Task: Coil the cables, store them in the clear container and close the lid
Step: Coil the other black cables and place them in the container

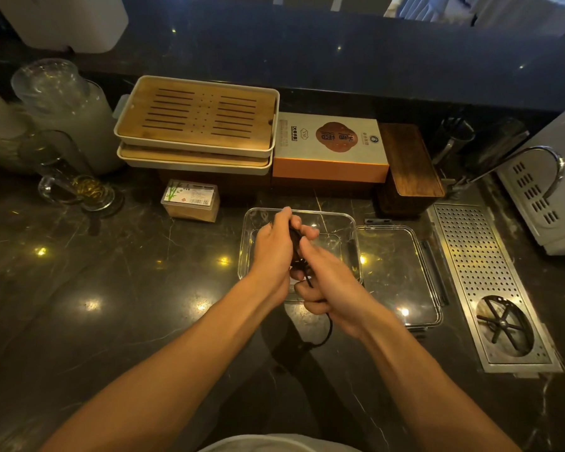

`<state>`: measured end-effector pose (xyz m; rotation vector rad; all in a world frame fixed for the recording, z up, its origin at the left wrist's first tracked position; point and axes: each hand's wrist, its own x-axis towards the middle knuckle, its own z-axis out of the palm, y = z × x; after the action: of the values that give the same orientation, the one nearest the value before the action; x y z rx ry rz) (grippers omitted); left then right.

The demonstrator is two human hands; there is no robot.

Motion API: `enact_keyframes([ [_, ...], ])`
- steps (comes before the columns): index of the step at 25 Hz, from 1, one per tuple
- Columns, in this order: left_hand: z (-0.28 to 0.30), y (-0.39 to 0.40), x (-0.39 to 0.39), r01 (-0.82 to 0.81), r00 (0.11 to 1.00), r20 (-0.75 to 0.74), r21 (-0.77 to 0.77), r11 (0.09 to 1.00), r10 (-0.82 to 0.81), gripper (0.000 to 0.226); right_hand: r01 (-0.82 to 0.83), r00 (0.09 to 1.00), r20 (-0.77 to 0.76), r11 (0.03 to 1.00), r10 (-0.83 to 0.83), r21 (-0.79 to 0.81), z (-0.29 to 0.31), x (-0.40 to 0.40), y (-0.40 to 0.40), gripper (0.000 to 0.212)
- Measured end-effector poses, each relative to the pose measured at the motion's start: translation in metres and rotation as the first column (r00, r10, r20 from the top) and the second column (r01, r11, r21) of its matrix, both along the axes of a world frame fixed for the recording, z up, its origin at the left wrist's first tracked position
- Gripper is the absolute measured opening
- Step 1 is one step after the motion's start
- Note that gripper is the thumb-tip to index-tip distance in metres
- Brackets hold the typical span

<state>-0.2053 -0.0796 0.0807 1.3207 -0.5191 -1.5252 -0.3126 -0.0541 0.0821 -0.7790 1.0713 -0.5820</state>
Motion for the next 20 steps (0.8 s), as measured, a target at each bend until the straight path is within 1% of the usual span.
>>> enact_keyframes([
  [2,0.002,0.0,0.0,0.011,1.0,-0.02,0.008,1.0,-0.011,0.035,-0.012,0.999,-0.038,0.999,0.01,-0.035,-0.003,-0.002,0.0,0.05],
  [4,0.002,-0.001,0.001,0.033,0.998,-0.057,0.012,0.999,-0.032,0.035,-0.004,1.0,0.002,1.0,0.004,-0.027,-0.005,-0.004,-0.003,0.054],
  [6,0.002,-0.001,0.001,0.048,0.994,-0.097,0.014,0.999,-0.046,0.038,0.023,0.999,0.035,1.0,-0.023,-0.012,-0.009,-0.008,-0.005,0.052],
  [9,-0.002,-0.001,0.001,0.025,0.992,-0.128,0.01,1.0,-0.023,0.043,0.016,0.999,-0.035,0.997,-0.018,-0.069,-0.012,-0.008,-0.006,0.047],
  [11,-0.004,-0.001,0.001,0.018,0.993,-0.115,0.008,1.0,-0.016,0.042,0.025,0.998,-0.063,0.995,-0.031,-0.096,-0.012,-0.005,-0.004,0.043],
  [14,-0.001,-0.001,0.001,0.021,0.995,-0.1,-0.023,1.0,-0.024,0.036,0.042,0.998,-0.042,0.991,-0.047,-0.125,-0.01,-0.004,-0.001,0.041],
  [17,-0.002,-0.001,0.005,0.075,0.993,-0.087,-0.102,0.992,-0.084,0.031,0.032,0.997,-0.069,0.985,-0.044,-0.169,-0.009,-0.004,-0.001,0.032],
  [19,-0.007,-0.002,0.009,0.159,0.987,-0.007,-0.161,0.974,-0.162,0.022,0.035,0.994,-0.101,0.986,-0.052,-0.164,-0.01,-0.006,-0.003,0.025],
  [20,-0.009,-0.003,0.012,0.213,0.976,0.076,-0.185,0.959,-0.202,0.019,0.03,0.994,-0.099,0.988,-0.045,-0.155,-0.01,-0.008,-0.004,0.023],
])
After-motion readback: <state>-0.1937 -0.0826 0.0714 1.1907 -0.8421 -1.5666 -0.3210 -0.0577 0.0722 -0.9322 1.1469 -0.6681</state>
